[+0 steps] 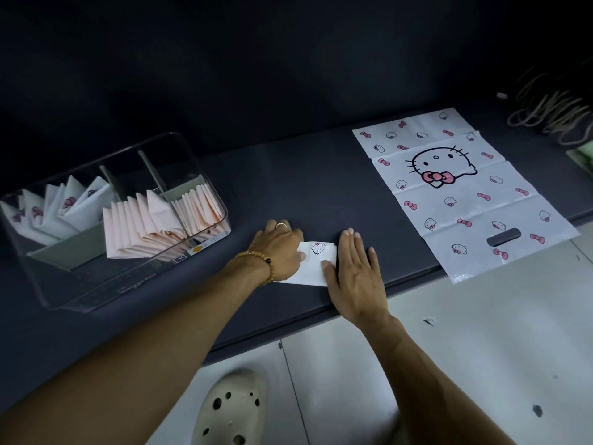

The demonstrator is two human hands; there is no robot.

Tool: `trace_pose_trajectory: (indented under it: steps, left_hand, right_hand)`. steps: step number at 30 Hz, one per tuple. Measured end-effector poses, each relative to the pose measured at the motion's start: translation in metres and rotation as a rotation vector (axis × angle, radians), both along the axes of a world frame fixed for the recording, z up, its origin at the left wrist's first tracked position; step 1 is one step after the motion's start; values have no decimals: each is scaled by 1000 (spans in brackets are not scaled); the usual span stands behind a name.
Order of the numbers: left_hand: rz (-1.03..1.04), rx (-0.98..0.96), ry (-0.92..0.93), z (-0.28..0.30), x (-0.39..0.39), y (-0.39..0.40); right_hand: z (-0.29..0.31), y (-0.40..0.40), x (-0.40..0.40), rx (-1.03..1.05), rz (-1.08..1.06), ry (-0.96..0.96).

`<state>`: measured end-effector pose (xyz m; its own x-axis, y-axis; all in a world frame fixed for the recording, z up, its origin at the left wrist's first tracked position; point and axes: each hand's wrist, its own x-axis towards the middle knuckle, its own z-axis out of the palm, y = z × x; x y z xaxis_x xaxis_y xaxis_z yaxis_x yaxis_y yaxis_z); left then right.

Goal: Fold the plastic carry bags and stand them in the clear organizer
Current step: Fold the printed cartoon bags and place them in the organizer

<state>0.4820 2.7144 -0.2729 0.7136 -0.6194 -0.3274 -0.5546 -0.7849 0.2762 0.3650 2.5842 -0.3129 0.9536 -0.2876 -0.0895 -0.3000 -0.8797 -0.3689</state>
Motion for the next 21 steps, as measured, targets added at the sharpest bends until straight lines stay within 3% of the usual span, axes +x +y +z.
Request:
trace_pose_trajectory:
  steps: [4, 9, 15, 21]
  left_hand:
    - [128, -327, 356, 25, -3, 17]
    - [259, -697, 593, 66, -10, 50]
    - [472, -945, 557, 103, 4, 111]
    - [757, -1092, 258, 105, 33, 193]
  right_hand:
    - [28, 2, 3, 483, -196, -50]
    - [89, 22, 21, 1004, -241, -183]
    - [137, 69, 65, 1050, -55, -191]
    - [152, 130, 117, 1001, -7, -230]
